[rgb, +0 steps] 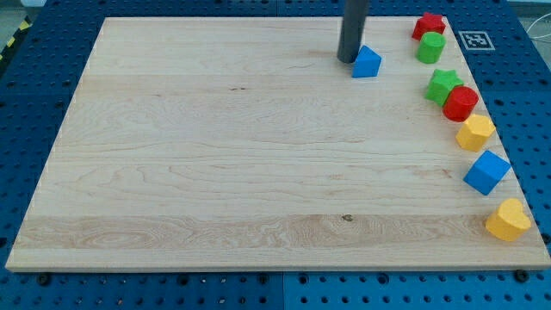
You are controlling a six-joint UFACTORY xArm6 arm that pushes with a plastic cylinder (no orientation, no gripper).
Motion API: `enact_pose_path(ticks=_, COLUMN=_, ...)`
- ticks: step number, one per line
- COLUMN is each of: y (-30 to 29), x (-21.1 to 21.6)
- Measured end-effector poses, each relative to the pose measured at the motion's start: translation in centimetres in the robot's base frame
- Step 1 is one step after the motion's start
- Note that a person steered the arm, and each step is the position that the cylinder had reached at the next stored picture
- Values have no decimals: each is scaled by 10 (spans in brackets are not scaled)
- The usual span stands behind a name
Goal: Move the blue triangle closer to the green circle
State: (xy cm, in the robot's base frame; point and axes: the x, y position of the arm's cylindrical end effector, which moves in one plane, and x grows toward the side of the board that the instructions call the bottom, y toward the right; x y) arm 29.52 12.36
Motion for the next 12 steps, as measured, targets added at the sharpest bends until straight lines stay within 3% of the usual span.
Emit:
enact_pose_path(ticks=1, y=24, x=0)
enact_pose_path(ticks=4, y=-39, x=2)
enact_pose_path(ticks=10, y=5, x=42)
enact_pose_path(ticks=12, y=58, x=40)
